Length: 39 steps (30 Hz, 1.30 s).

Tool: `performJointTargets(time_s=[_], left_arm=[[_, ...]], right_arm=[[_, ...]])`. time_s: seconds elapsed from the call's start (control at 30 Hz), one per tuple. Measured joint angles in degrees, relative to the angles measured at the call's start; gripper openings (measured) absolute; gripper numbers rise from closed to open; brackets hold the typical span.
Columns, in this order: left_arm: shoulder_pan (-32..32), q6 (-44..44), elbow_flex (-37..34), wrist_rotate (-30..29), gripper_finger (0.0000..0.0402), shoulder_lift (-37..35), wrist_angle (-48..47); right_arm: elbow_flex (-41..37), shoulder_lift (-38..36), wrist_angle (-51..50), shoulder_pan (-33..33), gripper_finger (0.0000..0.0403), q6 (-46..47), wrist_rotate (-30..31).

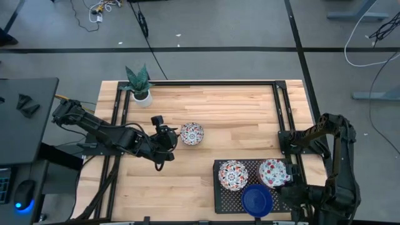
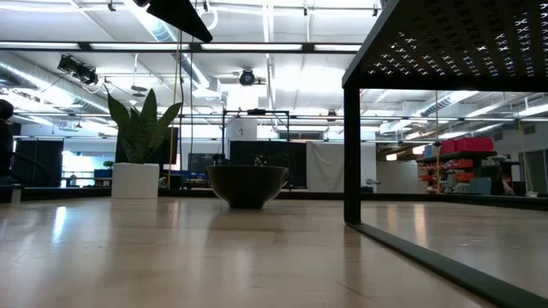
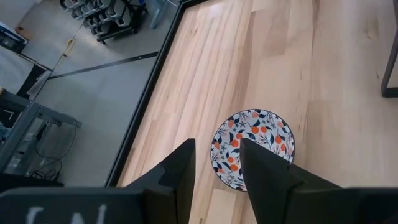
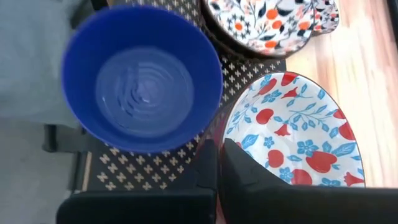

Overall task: Pick & Place Mini bowls
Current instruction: Stack the white patterned bowl on top of the stacked white patterned bowl on the shelf

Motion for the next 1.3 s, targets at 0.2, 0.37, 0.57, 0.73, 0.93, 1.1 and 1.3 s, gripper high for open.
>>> performJointTargets(time_s=[0.2, 0.37, 0.57, 0.73, 0.93, 1.1, 1.3], left_arm=[[0.00, -0.01, -0.02, 0.00, 0.0131, 0.00, 0.16], [0.00, -0.01, -0.02, 0.00, 0.0131, 0.00, 0.90], [0.00, -0.01, -0.02, 0.00, 0.0131, 0.00, 0.92], [0.00, -0.03, -0.02, 0.00, 0.0131, 0.00, 0.92], [0.00, -0.03, -0.02, 0.00, 0.0131, 0.00, 0.92], [0.00, -0.03, -0.02, 0.02, 0.0131, 0.00, 0.92], [0.00, -0.03, -0.02, 0.02, 0.0131, 0.00, 0.94]], right_arm=[[-1.42, 0.02, -0.02, 0.46, 0.0000, 0.66, 0.14], [-1.42, 0.06, -0.02, 0.44, 0.0000, 0.09, 1.78], [-1.44, 0.41, 0.01, 0.37, 0.0000, -0.46, 2.09], [-2.20, 0.41, 0.03, 0.37, 0.0000, -0.48, 1.92], [-5.85, 0.41, 0.17, 0.42, 0.0003, 0.63, 0.43], [-6.25, 0.41, 0.00, 0.35, 0.0006, 1.75, 0.39], [-6.27, 0.41, 0.03, 0.35, 0.0025, 5.07, -0.01]])
